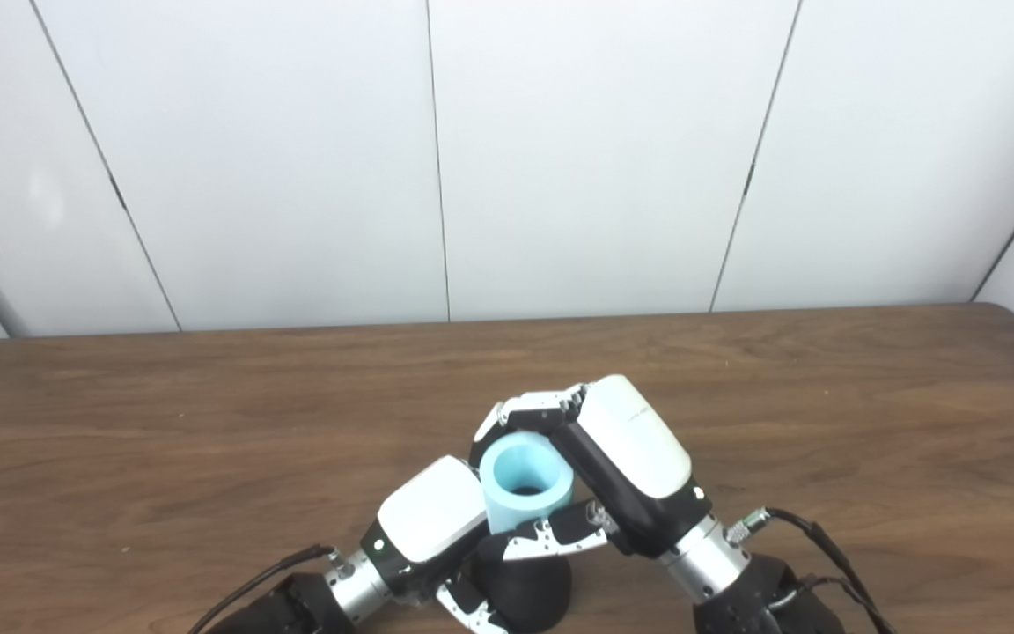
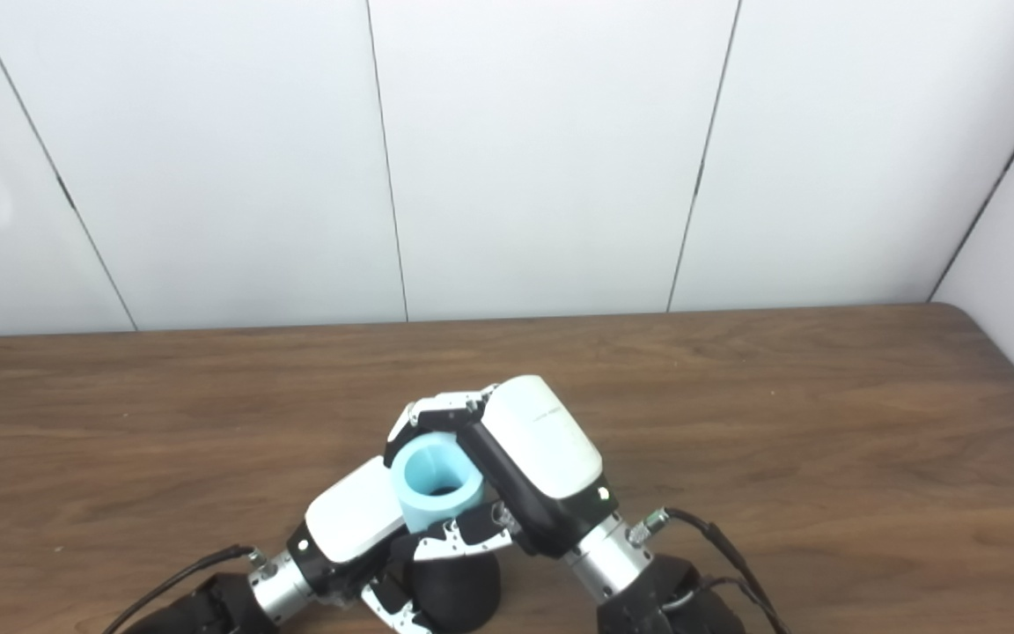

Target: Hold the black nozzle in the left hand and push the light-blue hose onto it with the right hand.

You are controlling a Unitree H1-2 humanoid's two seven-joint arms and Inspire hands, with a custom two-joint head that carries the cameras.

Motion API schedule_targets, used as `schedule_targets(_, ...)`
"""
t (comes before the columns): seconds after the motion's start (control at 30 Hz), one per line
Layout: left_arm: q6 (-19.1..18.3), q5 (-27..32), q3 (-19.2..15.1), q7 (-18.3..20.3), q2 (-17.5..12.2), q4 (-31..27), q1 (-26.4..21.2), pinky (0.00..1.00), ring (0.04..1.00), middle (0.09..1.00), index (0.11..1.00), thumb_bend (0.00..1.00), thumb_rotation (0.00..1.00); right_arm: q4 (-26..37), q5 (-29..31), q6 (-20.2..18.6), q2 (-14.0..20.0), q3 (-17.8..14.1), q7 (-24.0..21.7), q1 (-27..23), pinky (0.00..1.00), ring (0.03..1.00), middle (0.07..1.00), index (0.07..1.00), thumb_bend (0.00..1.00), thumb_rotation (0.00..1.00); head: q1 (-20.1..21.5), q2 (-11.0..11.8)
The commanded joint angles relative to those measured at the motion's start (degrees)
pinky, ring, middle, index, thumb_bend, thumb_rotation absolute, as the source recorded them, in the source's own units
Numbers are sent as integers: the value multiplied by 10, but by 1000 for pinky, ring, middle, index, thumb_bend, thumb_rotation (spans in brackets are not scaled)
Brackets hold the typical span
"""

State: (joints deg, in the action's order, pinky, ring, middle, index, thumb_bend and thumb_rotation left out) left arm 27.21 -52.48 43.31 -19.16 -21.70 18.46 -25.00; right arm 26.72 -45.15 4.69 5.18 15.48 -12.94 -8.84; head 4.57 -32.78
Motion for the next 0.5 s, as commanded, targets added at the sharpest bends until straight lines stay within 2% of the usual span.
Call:
schedule_targets(0.0, -4, -27, 33, 24, 22, 41, 56, 100, 150, 471, 480, 526, 0, 25, 2, -11, -3, -3, -10, -18, 97, 153, 471, 483, 526, 0, 1, 0)
schedule_targets(0.47, -3, -21, 31, 23, 19, 36, 59, 95, 146, 471, 479, 525, 0, 17, 21, -11, -2, -12, 4, -6, 96, 154, 475, 483, 526, 0, 3, -2)
